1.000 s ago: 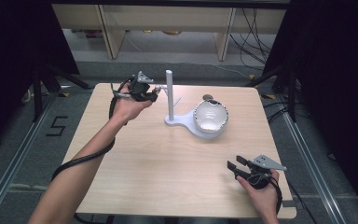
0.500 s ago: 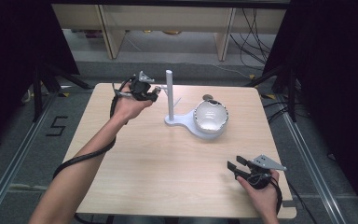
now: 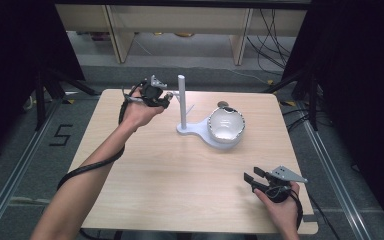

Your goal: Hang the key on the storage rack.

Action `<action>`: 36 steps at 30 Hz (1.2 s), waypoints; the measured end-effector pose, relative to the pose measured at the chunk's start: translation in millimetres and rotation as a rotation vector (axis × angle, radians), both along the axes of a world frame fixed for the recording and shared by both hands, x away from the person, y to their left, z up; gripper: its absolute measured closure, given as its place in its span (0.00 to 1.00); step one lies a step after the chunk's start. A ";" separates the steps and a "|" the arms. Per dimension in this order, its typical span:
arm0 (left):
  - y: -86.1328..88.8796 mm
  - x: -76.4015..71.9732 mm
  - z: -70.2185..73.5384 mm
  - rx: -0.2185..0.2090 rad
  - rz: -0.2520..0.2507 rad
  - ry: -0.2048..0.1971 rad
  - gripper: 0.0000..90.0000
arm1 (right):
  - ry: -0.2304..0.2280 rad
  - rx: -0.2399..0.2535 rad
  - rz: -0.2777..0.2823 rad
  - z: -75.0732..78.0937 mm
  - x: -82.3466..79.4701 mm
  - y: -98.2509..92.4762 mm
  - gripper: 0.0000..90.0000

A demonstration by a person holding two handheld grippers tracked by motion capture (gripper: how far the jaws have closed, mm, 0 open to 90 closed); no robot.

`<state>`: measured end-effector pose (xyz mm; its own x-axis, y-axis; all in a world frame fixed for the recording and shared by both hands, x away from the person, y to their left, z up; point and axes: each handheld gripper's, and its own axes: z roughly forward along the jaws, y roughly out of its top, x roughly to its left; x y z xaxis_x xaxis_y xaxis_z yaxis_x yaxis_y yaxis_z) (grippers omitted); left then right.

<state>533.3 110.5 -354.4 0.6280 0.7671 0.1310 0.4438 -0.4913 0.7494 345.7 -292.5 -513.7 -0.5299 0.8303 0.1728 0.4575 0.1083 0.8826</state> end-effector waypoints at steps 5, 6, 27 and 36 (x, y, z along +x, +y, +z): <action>0.2 2.4 2.0 0.018 -0.006 -0.011 0.90 | -0.010 -0.011 -0.002 0.3 0.3 -0.4 0.53; -0.1 2.9 2.4 0.017 -0.004 -0.012 0.90 | -0.006 -0.010 -0.002 0.4 0.1 -0.3 0.53; -2.9 2.8 11.6 0.118 -0.016 0.015 0.90 | -0.021 -0.025 -0.003 0.6 0.9 -1.6 0.53; -4.5 4.1 8.7 0.138 -0.016 0.054 0.90 | 0.012 0.025 -0.025 0.7 -1.6 1.1 0.53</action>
<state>537.4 106.0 -345.7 0.6492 0.7338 0.2003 0.4727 -0.5955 0.6495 344.1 -291.4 -512.9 -0.5071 0.8383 0.2004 0.4706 0.0745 0.8792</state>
